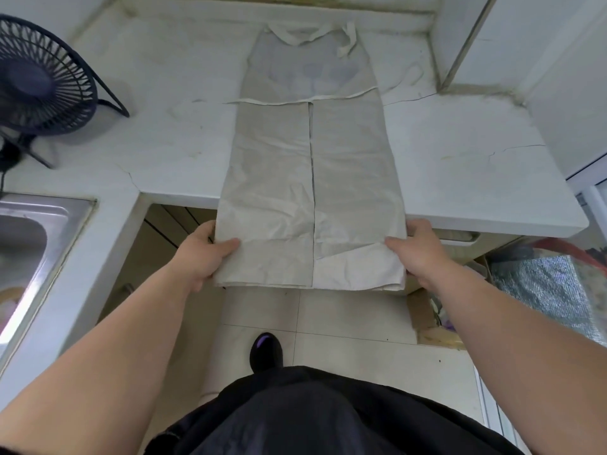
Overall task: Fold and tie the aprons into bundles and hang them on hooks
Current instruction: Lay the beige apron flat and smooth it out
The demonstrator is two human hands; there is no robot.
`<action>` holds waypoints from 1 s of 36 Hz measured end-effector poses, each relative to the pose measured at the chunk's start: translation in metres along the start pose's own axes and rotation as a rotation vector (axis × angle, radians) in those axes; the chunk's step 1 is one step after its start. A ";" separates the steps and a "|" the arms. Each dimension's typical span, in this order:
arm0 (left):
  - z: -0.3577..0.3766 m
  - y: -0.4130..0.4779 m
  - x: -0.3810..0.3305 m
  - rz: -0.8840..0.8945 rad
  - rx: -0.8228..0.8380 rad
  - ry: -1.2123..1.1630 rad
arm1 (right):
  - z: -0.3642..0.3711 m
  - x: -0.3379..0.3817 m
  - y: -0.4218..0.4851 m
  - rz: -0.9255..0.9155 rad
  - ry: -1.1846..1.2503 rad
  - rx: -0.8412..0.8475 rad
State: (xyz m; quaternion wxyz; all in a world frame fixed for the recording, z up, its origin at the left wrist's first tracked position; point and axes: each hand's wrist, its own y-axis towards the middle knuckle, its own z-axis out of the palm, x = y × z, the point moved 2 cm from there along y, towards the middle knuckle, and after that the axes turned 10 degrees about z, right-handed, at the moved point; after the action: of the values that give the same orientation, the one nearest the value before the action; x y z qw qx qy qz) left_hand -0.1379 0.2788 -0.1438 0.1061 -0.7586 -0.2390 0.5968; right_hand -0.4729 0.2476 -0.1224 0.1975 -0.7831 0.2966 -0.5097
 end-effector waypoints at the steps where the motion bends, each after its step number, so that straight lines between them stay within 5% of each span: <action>1: -0.002 -0.001 -0.002 0.029 -0.034 0.031 | -0.002 0.000 0.000 -0.024 -0.076 -0.024; 5: -0.006 -0.011 -0.016 0.119 -0.102 0.034 | -0.008 0.010 -0.003 -0.103 -0.115 -0.055; 9: -0.005 -0.020 -0.028 0.162 -0.080 -0.059 | -0.007 0.027 -0.014 -0.075 0.092 0.097; 15: -0.011 -0.021 -0.031 0.003 -0.012 -0.322 | -0.008 0.037 -0.034 -0.028 0.084 0.322; 21: -0.014 -0.027 -0.031 0.023 0.093 -0.282 | -0.012 0.024 -0.028 -0.110 -0.206 0.249; 36: -0.013 0.000 -0.030 0.069 -0.064 -0.130 | -0.021 0.019 -0.008 -0.013 -0.097 0.082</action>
State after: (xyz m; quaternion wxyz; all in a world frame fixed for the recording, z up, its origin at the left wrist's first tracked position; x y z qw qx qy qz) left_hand -0.1306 0.2656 -0.1149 0.0454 -0.7289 -0.2379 0.6403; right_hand -0.4841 0.2413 -0.0961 0.2402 -0.8001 0.2604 -0.4841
